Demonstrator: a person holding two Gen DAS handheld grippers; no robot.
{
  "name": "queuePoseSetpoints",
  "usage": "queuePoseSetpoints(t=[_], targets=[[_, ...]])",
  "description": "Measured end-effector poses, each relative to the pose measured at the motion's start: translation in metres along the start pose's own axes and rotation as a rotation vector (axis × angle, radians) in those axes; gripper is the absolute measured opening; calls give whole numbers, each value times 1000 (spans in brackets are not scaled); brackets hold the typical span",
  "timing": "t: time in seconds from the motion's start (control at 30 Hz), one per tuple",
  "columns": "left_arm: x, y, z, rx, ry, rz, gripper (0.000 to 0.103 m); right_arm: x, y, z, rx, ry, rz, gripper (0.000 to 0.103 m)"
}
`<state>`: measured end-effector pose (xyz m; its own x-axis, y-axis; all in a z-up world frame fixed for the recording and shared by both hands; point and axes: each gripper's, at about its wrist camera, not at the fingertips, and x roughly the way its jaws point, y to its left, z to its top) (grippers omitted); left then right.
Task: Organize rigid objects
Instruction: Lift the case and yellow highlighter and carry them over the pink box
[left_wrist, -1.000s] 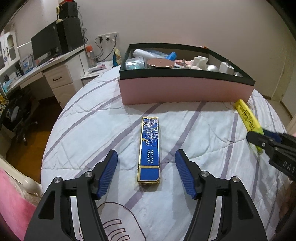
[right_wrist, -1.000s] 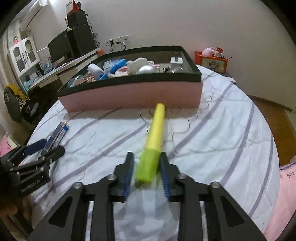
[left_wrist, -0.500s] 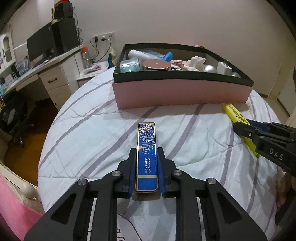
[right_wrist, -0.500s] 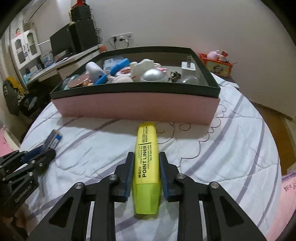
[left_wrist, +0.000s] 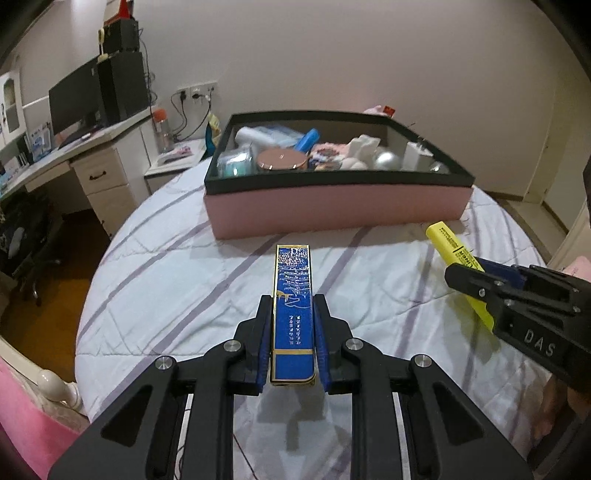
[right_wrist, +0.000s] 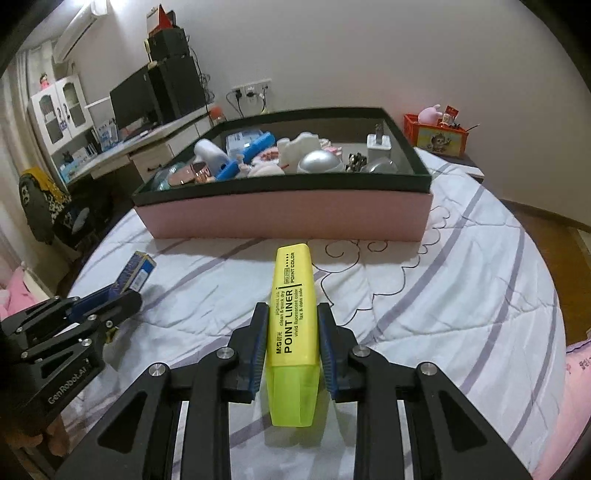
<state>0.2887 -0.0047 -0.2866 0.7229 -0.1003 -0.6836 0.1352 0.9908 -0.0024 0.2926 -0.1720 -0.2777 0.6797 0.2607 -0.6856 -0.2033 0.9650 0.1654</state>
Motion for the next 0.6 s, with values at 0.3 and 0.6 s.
queuePoseSetpoints(t=[0.3,0.6], targets=[[-29,-18,16,12,-83,17,20,-37,24,2,-29,-127,-32,26],[-74,-31,26,52,-195,32,20,-81,39,10,-53,-242,-45,27]])
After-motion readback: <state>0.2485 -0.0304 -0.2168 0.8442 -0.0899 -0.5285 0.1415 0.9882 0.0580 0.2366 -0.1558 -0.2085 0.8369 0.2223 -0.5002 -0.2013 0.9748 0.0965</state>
